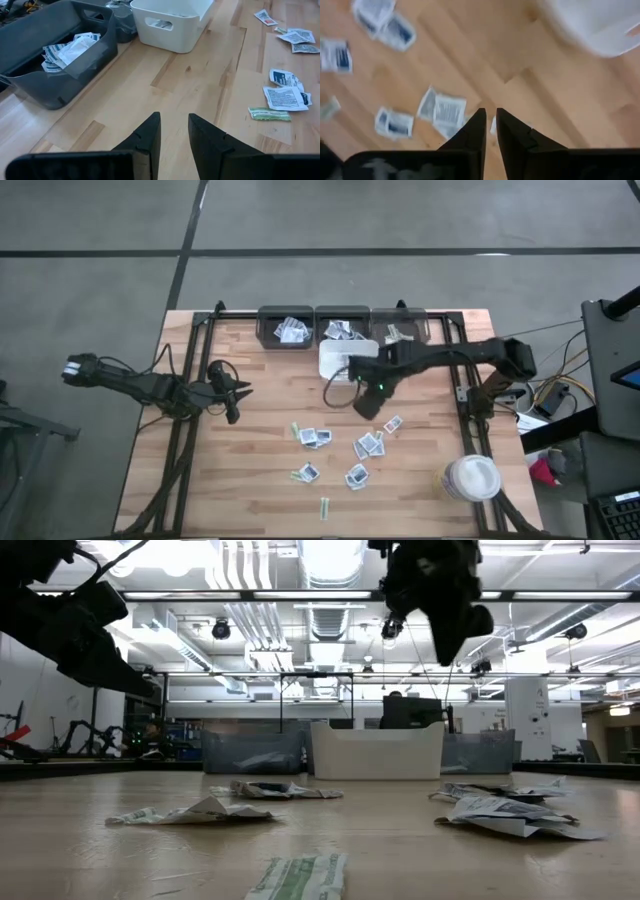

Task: Pick & Place First Aid Supplies
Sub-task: Put the top orange ointment pack into the white bin

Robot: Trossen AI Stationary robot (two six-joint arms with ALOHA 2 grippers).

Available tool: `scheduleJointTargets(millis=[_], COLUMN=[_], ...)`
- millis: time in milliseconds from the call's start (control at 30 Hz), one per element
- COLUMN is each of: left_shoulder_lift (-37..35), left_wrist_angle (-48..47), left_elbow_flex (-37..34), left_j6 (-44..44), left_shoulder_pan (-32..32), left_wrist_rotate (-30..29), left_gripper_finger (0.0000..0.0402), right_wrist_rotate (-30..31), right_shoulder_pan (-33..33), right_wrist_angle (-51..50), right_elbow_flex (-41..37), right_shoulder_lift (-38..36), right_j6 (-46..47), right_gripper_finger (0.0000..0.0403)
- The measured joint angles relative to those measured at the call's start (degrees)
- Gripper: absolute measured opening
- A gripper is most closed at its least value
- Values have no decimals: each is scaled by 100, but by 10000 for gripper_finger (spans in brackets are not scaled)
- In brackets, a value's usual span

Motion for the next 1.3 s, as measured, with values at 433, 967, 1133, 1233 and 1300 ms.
scheduleJointTargets(millis=[433,967,1133,1233,1300], left_shoulder_lift=[0,0,-1,-2,-1], left_wrist_angle=[0,1,0,0,0], left_elbow_flex=[2,0,0,0,1], left_j6=[-20,-28,-28,-28,-28], left_shoulder_pan=[2,1,1,0,2], left_wrist_rotate=[0,0,0,0,0], left_gripper_finger=[94,94,94,94,94], right_wrist_rotate=[-71,-130,-122,-113,-110], right_shoulder_pan=[600,597,584,565,558], right_wrist_angle=[-24,616,978,1398,1648], right_elbow_flex=[-1323,-2420,-2693,-2900,-3035], right_shoulder_lift=[-2,-2,-2,0,0], right_j6=[546,1114,1345,1479,1598], right_gripper_finger=[73,155,153,155,155])
